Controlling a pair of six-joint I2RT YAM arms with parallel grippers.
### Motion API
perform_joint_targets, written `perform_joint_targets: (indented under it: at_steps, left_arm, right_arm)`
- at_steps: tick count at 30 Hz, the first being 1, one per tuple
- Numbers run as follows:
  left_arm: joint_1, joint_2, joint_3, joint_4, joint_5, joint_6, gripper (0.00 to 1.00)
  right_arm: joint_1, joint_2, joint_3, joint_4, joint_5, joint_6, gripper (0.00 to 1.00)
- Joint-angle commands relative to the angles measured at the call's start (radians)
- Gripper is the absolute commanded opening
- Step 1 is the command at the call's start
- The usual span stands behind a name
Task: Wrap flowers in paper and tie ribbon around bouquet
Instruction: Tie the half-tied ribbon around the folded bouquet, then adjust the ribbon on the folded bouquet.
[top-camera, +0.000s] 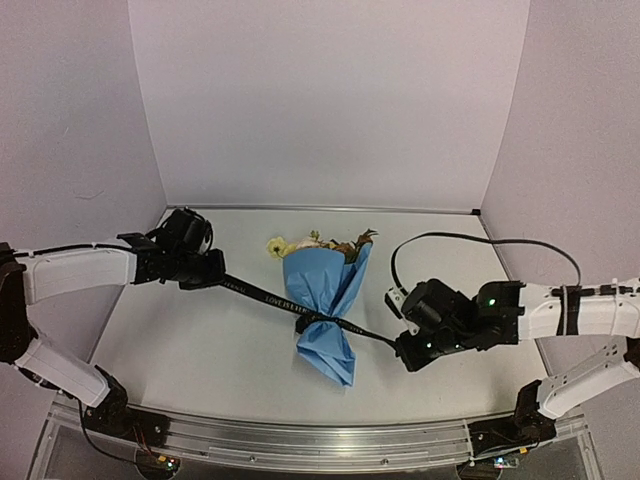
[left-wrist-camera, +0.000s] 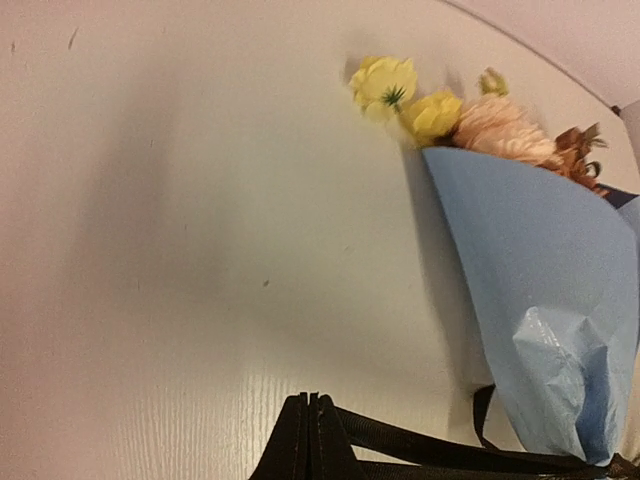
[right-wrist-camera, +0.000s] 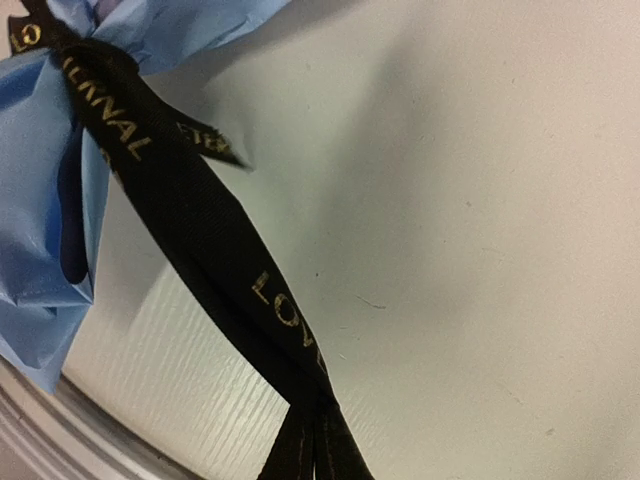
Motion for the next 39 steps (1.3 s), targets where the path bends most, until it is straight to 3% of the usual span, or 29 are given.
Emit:
perform_joint_targets:
  at_steps: [1, 4, 7, 15, 19, 21, 26, 30, 35, 39]
  left_arm:
    - [0.06, -0.095, 0.21, -0.087, -0.165, 0.118, 0.0]
    - [0.06, -0.082, 0.284, -0.124, -0.115, 0.158, 0.0]
    - [0.06, -0.047, 0.26, -0.141, -0.064, 0.145, 0.0]
    - [0.051, 0.006, -0.109, 0.027, 0.092, 0.024, 0.0]
    - [-0.025, -0.009, -0.215, 0.13, 0.111, -0.016, 0.0]
    - [-0.053, -0.024, -0.235, 0.153, 0.096, -0.019, 0.0]
    - [-0.068, -0.079, -0.228, 0.139, 0.001, -0.004, 0.0]
    - [-0.03, -0.1, -0.181, 0.125, -0.02, 0.04, 0.0]
    - [-0.021, -0.068, -0.152, 0.116, 0.011, 0.078, 0.01]
    - [-0.02, -0.049, -0.133, 0.12, 0.032, 0.089, 0.04]
  right_arm:
    - [-0.014, -0.083, 0.158, -0.393, 0.011, -0.089, 0.0]
    - [-0.012, -0.075, 0.211, -0.448, 0.003, -0.122, 0.0]
    - [-0.013, -0.023, 0.202, -0.46, -0.034, -0.104, 0.0]
    - [-0.003, 0.139, 0.014, -0.347, -0.108, 0.046, 0.0]
    - [0.032, 0.168, -0.015, -0.278, -0.123, 0.077, 0.01]
    - [0.041, 0.167, -0.009, -0.265, -0.151, 0.071, 0.08]
    - [0.048, 0.104, -0.01, -0.243, -0.189, 0.049, 0.37]
    - [0.035, 0.024, -0.015, -0.25, -0.111, 0.033, 0.53]
    - [-0.034, 0.02, 0.012, -0.236, -0.065, 0.001, 0.56]
    - [-0.036, 0.142, 0.08, -0.187, -0.05, -0.15, 0.53]
